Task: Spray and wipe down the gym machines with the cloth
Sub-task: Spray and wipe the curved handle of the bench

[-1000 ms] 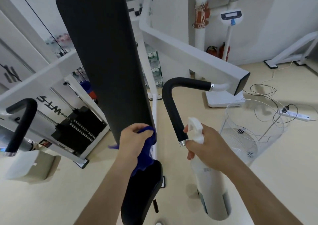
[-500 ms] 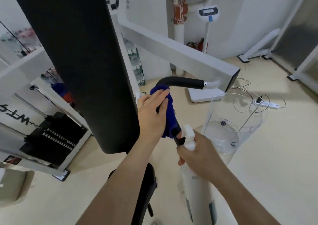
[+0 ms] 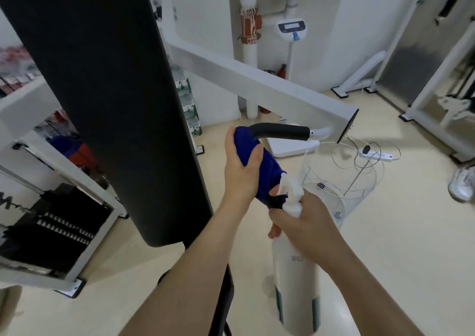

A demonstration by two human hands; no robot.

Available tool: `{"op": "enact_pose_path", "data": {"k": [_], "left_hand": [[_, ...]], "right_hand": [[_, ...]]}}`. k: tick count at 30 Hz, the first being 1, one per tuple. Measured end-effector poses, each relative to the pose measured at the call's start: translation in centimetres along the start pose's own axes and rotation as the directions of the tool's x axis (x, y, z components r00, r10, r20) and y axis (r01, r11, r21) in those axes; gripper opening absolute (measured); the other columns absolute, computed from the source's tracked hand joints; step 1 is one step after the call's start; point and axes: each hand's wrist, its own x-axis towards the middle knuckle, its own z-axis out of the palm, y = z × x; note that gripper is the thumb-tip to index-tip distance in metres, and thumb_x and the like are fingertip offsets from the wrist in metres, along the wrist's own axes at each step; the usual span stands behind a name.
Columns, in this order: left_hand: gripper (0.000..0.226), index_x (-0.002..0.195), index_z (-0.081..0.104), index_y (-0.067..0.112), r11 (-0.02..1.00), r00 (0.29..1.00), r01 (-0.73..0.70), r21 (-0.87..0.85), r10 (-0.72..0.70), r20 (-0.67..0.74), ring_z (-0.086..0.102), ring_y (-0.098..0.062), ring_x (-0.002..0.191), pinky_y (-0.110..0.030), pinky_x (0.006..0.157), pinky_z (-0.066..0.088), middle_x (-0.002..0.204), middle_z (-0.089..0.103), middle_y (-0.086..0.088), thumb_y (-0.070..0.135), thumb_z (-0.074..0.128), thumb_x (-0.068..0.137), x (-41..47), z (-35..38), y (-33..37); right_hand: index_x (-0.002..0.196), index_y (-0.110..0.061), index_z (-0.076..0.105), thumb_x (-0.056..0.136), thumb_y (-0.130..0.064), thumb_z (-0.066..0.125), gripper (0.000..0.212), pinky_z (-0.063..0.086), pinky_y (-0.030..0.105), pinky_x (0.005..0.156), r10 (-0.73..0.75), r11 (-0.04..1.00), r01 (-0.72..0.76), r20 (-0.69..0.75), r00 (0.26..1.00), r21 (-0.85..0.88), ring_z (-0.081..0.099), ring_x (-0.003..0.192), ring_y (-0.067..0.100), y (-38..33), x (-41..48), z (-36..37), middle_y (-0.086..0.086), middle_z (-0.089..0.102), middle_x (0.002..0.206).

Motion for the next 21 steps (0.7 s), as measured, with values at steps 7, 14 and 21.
{"op": "enact_pose_path", "data": {"k": [7,14,21], "left_hand": [[0.049,0.137,0.037,0.027,0.983,0.992,0.106,-0.149,-0.094,0.084,0.066,-0.009,0.092,-0.027,0.075,0.056,0.105,0.066,0.006,0.017,0.059,0.094,-6.8,0.7,-4.1],[0.041,0.135,0.038,0.036,0.969,0.994,-0.052,0.243,0.074,-0.081,0.06,0.011,0.088,-0.007,0.07,0.047,0.096,0.063,0.032,0.024,0.05,0.099,-8.3,-3.2,0.5],[0.043,0.133,0.051,0.028,0.331,0.848,-0.519,0.788,0.317,0.426,0.023,-0.016,0.145,-0.052,0.117,0.021,0.134,0.057,0.009,0.034,0.052,0.091,-4.1,-0.2,-1.6]], "right_hand": [[0.084,-0.012,0.064,0.069,-0.018,0.057,0.017,0.055,0.032,0.068,-0.049,0.998,0.05,-0.051,0.998,0.032,0.069,0.064,0.017,-1.0,0.3,-1.2,0.007,0.069,0.058],[0.1,-0.022,0.06,0.085,0.0,0.058,0.027,0.057,0.036,0.07,-0.047,0.999,0.046,0.091,0.995,0.016,0.071,0.064,0.028,-0.7,2.2,-4.3,0.009,0.07,0.059],[0.1,-0.02,0.061,0.083,0.0,0.059,0.027,0.056,0.035,0.071,-0.118,0.989,0.101,0.167,0.979,0.109,0.072,0.067,0.027,-1.4,5.1,-7.4,0.009,0.069,0.06]]}}
